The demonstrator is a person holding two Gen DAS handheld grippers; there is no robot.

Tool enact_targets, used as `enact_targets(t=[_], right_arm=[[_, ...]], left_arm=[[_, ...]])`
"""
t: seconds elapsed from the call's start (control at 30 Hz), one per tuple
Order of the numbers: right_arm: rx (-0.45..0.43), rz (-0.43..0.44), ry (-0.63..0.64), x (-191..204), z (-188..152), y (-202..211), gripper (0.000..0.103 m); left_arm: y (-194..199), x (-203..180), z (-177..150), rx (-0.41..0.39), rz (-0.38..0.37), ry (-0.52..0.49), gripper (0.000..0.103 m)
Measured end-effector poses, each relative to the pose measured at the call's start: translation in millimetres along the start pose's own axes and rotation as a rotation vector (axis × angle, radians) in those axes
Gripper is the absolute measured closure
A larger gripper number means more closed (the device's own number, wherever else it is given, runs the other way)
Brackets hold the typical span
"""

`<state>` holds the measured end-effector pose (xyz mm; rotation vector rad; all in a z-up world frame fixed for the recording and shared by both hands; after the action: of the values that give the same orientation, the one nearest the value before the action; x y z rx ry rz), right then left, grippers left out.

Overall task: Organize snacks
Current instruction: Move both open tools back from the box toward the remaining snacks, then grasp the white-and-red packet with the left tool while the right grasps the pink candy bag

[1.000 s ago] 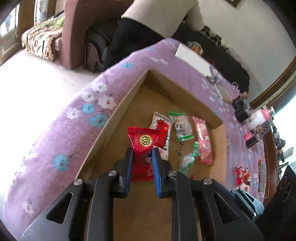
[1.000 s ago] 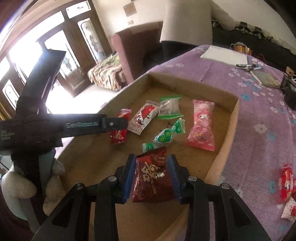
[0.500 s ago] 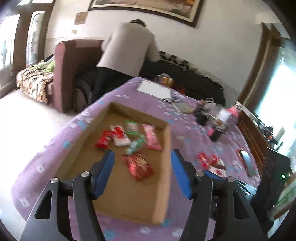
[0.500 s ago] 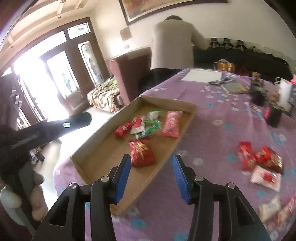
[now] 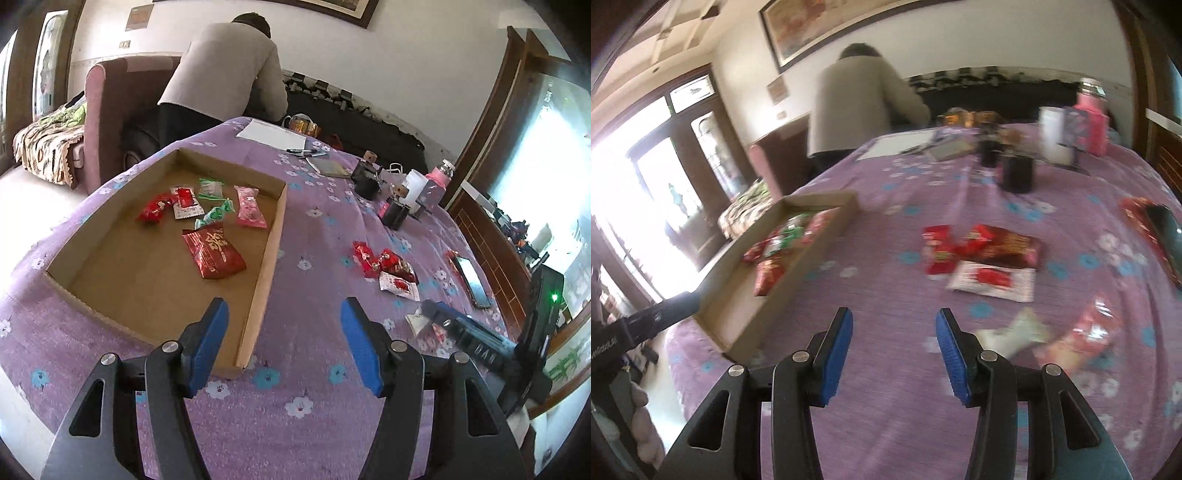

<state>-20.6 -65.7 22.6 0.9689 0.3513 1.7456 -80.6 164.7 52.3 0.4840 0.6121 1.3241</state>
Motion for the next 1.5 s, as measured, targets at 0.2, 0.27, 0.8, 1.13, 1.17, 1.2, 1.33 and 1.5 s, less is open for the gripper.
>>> enact_targets(t=[0.2, 0.27, 0.8, 1.13, 1.17, 1.2, 1.33, 1.5], right_arm=[[-0.060, -0.081, -0.154, -73, 26, 18, 0.053], [-0.060, -0.104, -0.178, -87, 30, 17, 0.052], [0.134, -0.038, -0.152, -68, 52, -89, 0.052], [0.193, 0.150, -0.051, -32, 33, -59, 0.052], [0.161, 0.116, -0.052, -37, 37, -55, 0.052], [0.147, 0.109, -0.057, -39, 39, -51, 0.052], [0.092, 0.079, -0.052, -49, 46, -27, 0.052], [0.071, 0.055, -0.107, -72, 52, -26, 0.052]], left_arm=[[-6, -4, -8, 0.018, -0.005, -0.001, 0.041], [-13, -9, -12, 0.042, -0.019, -0.006, 0.041], [-21, -20, -19, 0.080, -0.007, -0.046, 0.041], [-40, -45, -13, 0.123, -0.043, -0.085, 0.041], [-42, -51, -10, 0.125, -0.053, -0.096, 0.041], [-44, -59, -7, 0.129, -0.067, -0.113, 0.041], [-71, -87, 2, 0.181, -0.118, -0.147, 0.041], [-118, -99, 7, 0.234, -0.120, -0.113, 0.041]])
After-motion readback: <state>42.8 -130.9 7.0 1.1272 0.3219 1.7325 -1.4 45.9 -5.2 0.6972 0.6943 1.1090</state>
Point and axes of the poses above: each gripper's, at about its wrist camera, not at the fingertips, and y roughly against the way its jaws point, x to its left, z to its top, the point moved 7 cm from there along -y, roughly the way its jaws point, and after that the axes turned 13 degrees about -y, right-handed, at the moved point
